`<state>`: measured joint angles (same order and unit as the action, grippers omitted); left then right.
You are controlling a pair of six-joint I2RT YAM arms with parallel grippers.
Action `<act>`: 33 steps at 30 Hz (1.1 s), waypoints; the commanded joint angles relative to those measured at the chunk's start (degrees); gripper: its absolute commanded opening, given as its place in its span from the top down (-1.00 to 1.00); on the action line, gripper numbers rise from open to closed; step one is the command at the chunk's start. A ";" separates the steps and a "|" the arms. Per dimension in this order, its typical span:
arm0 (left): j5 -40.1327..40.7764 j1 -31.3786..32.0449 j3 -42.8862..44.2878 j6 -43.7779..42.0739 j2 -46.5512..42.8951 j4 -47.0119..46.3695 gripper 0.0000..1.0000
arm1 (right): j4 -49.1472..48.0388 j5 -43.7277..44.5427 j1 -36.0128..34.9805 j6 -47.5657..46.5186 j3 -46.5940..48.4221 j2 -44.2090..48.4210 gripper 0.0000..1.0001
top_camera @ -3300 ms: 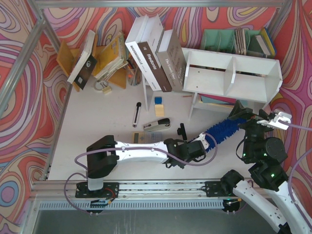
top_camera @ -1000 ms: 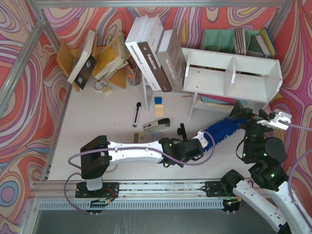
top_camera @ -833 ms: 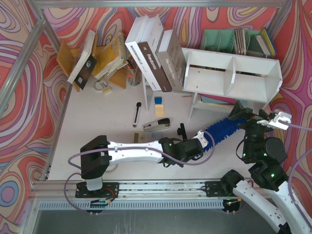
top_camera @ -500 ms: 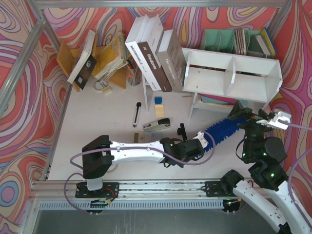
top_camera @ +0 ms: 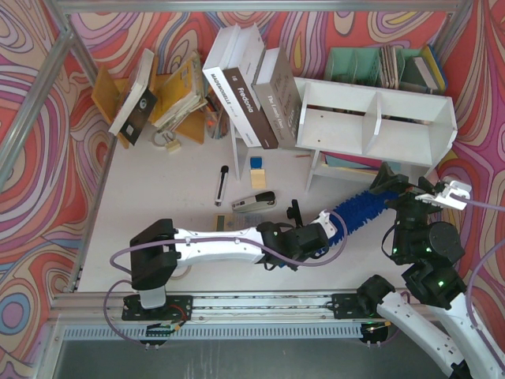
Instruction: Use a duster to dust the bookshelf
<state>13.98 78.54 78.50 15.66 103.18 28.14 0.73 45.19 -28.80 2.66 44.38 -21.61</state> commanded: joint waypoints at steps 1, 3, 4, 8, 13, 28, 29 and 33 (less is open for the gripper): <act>-0.88 -0.23 -1.40 0.90 1.36 -4.26 1.00 | -0.53 0.45 0.24 0.22 0.27 -0.62 -0.97; -0.86 -0.21 -1.23 0.83 1.24 -4.06 1.00 | -0.53 0.43 0.23 0.21 0.27 -0.70 -0.97; -0.49 -0.21 -0.98 0.67 0.85 -3.92 1.00 | -0.53 0.43 0.25 0.21 0.27 -0.78 -0.98; 1.37 -0.22 0.49 -0.61 -2.02 -3.16 1.00 | -0.38 0.54 0.23 0.11 0.31 -0.85 -0.97; 1.95 -0.17 1.35 -0.91 -4.03 -2.79 1.00 | -0.46 0.60 0.23 0.09 0.22 -0.57 -0.97; 1.52 -0.23 -0.85 -1.18 -4.04 -3.06 1.00 | -0.42 0.19 0.23 0.03 0.36 -1.18 -0.97; 1.86 -0.20 -0.21 -1.56 -4.53 -2.64 1.00 | -0.58 0.39 0.28 0.04 0.36 -1.16 -0.98; 1.91 -0.18 -0.07 -2.10 -5.39 -2.67 1.00 | -0.73 0.45 0.23 -0.21 0.19 -1.14 -0.97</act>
<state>14.00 78.43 77.06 14.94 101.49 27.44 0.73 45.17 -28.80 2.79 44.38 -22.26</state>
